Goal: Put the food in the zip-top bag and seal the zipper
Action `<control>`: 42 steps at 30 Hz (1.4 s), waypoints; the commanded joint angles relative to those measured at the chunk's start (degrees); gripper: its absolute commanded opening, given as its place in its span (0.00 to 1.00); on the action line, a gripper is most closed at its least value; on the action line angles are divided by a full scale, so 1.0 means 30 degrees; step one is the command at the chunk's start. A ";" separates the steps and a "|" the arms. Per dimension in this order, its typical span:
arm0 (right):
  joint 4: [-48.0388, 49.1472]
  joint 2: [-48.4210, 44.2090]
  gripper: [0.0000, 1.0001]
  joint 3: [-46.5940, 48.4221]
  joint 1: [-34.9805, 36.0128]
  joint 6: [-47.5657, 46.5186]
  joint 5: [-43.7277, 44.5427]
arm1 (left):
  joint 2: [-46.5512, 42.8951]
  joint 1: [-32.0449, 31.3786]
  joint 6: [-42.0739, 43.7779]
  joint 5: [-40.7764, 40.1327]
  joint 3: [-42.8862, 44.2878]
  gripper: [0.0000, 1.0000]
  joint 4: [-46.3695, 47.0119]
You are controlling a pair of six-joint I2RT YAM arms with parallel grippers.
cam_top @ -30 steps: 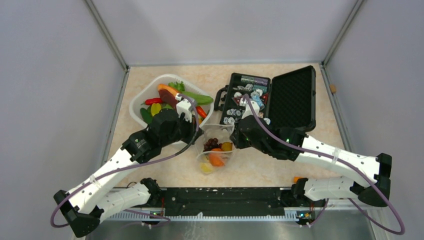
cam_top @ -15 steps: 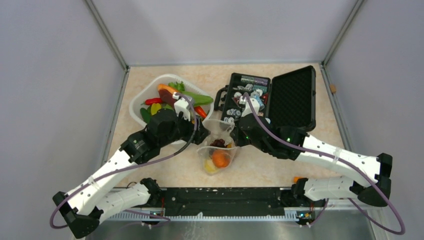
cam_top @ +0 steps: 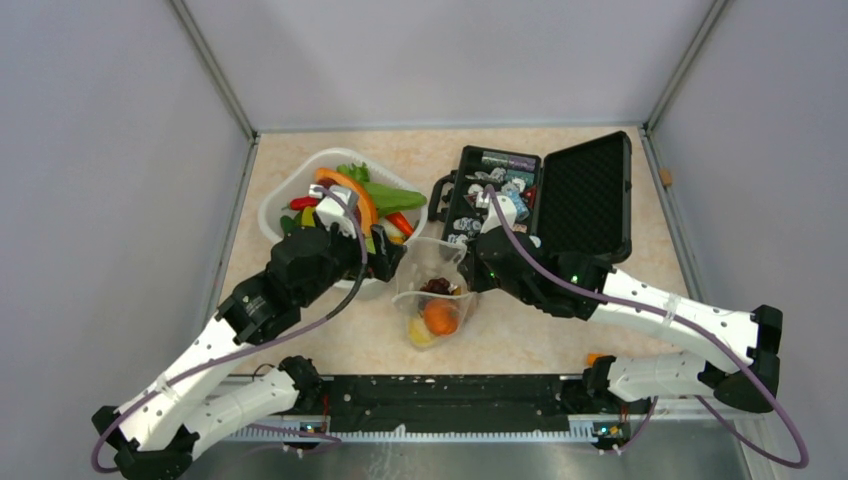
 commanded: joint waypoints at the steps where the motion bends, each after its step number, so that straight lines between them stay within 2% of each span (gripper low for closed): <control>1: 0.0945 -0.0215 0.00 0.0523 -0.0088 -0.0485 0.0322 | -0.0555 -0.0034 0.0134 -0.4018 0.0410 0.99 -0.0416; 6: 0.0973 -0.0429 0.00 0.0386 -0.0064 -0.0718 0.0331 | -0.0796 0.0126 0.0241 -0.7898 0.0174 0.99 -0.0866; 10: 0.1220 -0.0647 0.00 0.0154 -0.0090 -0.0823 0.0236 | -0.0594 0.1058 0.0241 -0.9081 0.0068 0.99 -0.1129; 13: 0.1345 -0.0713 0.00 0.0085 -0.0092 -0.0893 0.0187 | -0.0223 0.2675 0.0452 -0.8070 -0.0167 0.99 -0.1029; 19: 0.1345 -0.0699 0.00 0.0154 -0.0077 -0.1165 0.0105 | 0.1252 0.7949 0.0553 -0.4376 -0.0605 0.99 -0.0739; 32: 0.1425 -0.0785 0.00 0.0167 -0.0098 -0.1667 -0.0143 | 0.7469 1.4039 0.1468 0.0282 0.0868 0.98 0.1584; 35: 0.1603 -0.0833 0.00 0.0025 -0.0093 -0.1751 -0.0247 | 0.9227 1.4556 0.0963 0.0835 0.2081 0.95 0.1534; 40: 0.1541 -0.0888 0.00 0.0016 -0.0061 -0.1947 -0.0509 | 1.2003 1.4560 0.1161 0.0309 0.2647 0.90 0.2377; 42: 0.1516 -0.0982 0.00 -0.0010 -0.0071 -0.1949 -0.0515 | 1.3114 1.4545 0.1325 0.0238 0.3105 0.84 0.2160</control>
